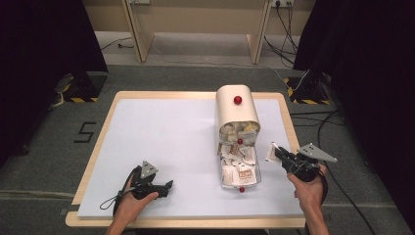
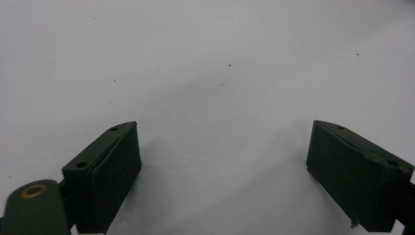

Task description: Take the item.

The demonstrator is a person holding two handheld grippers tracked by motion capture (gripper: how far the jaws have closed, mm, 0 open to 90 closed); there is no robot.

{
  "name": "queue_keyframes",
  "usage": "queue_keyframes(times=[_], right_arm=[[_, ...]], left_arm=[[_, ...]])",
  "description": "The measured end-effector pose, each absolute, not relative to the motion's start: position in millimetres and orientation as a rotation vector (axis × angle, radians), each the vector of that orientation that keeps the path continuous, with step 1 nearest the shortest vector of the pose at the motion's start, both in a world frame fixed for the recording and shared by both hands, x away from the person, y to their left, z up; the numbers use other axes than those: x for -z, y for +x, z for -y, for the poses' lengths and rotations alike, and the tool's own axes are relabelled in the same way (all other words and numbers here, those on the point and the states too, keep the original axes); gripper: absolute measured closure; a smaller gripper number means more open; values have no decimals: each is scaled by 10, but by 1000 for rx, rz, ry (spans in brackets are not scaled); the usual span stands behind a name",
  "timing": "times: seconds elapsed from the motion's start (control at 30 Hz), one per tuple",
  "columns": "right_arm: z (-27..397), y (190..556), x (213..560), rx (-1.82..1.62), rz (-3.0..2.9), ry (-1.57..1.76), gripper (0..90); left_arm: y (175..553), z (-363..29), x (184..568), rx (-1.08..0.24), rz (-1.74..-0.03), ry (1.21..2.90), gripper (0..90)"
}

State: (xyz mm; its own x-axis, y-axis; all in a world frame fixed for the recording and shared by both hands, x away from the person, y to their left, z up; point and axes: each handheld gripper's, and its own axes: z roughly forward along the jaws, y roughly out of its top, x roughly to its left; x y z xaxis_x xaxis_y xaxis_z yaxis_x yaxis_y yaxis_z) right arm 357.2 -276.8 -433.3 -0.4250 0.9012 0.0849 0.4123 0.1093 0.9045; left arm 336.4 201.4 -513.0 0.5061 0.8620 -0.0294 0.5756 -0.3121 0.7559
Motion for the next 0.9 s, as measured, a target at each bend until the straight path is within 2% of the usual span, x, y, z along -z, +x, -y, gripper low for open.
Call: queue_keyframes(times=[0.9], right_arm=[[2751,3822,4611,-1207,-1933,1325,810]], left_arm=[[3365,-2014,5130,-500,-1174,2020,117]])
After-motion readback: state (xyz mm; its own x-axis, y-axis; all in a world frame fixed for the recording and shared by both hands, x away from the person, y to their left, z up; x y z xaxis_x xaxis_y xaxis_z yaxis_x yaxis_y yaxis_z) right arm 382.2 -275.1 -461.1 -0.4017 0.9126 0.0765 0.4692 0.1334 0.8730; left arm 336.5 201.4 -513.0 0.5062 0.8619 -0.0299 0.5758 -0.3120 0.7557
